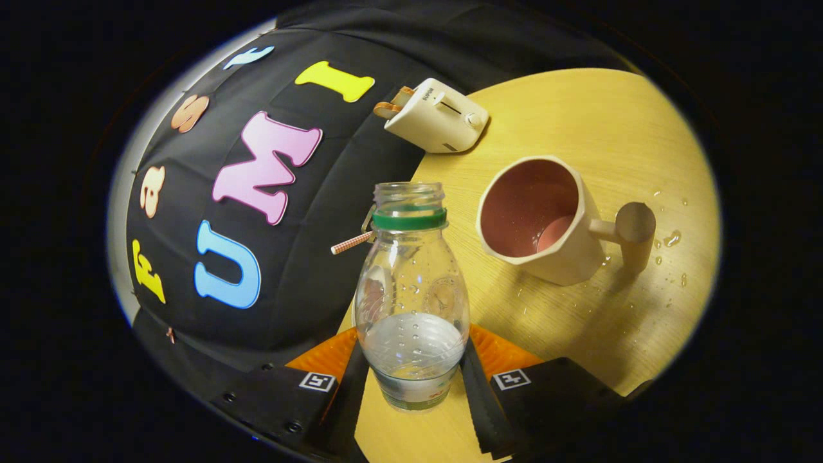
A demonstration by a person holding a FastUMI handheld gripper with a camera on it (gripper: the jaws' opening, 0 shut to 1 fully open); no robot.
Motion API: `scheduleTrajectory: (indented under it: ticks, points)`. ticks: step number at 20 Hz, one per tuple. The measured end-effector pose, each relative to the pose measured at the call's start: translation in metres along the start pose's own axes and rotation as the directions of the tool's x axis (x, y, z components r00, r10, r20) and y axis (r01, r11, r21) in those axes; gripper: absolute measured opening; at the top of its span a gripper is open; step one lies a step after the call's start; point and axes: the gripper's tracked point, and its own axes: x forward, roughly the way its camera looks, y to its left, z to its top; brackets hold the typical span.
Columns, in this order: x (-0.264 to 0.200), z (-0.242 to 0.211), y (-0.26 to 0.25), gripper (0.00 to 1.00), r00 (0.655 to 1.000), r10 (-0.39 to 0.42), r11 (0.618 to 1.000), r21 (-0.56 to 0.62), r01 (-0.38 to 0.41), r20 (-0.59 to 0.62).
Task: Take the bottle from table, then pour the juice into the cup, finally place the bottle on the coaster
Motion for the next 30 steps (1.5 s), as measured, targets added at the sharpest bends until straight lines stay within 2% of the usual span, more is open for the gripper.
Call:
scheduleTrajectory:
  ticks: [10,17,30]
  points:
    - [0.014,0.01,-0.001,0.74,0.999,-0.018,0.965,0.26,0.026,-0.033]
    - [0.013,0.012,0.002,0.74,0.999,-0.025,0.907,0.42,0.039,-0.038]
    - [0.011,0.009,0.017,0.74,0.997,-0.016,0.805,0.591,0.057,-0.075]
